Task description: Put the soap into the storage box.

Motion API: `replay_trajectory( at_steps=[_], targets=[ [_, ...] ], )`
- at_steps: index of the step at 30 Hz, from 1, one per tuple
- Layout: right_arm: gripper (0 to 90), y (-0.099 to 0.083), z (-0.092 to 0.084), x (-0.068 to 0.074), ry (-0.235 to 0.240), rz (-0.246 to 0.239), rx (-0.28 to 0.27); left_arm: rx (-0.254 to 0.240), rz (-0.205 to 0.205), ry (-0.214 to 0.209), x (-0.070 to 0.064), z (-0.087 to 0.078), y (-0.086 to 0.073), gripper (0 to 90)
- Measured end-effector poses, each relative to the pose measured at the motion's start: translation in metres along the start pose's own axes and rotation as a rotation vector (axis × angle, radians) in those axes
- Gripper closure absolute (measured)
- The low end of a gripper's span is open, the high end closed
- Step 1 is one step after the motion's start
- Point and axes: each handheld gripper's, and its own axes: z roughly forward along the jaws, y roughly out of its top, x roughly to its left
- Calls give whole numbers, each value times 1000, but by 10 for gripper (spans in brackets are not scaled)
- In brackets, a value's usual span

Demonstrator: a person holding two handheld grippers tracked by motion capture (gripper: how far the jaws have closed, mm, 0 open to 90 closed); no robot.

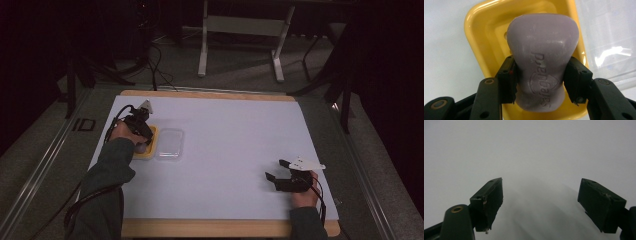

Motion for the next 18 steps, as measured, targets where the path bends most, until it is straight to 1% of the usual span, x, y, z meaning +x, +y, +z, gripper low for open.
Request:
replay_trajectory(
  at_steps=[4, 7, 9, 18],
  targets=[
    [199, 0, 0, 0, 1, 1, 0, 8, 1, 6, -1, 4, 2, 496],
    [199, 0, 0, 0, 1, 1, 0, 10, -13, 9, -1, 6, 2, 495],
    [199, 0, 0, 0, 1, 1, 0, 11, -11, 11, 0, 8, 2, 494],
    [199, 0, 0, 0, 1, 0, 0, -2, -36, -5, 3, 8, 2, 486]
  ],
)
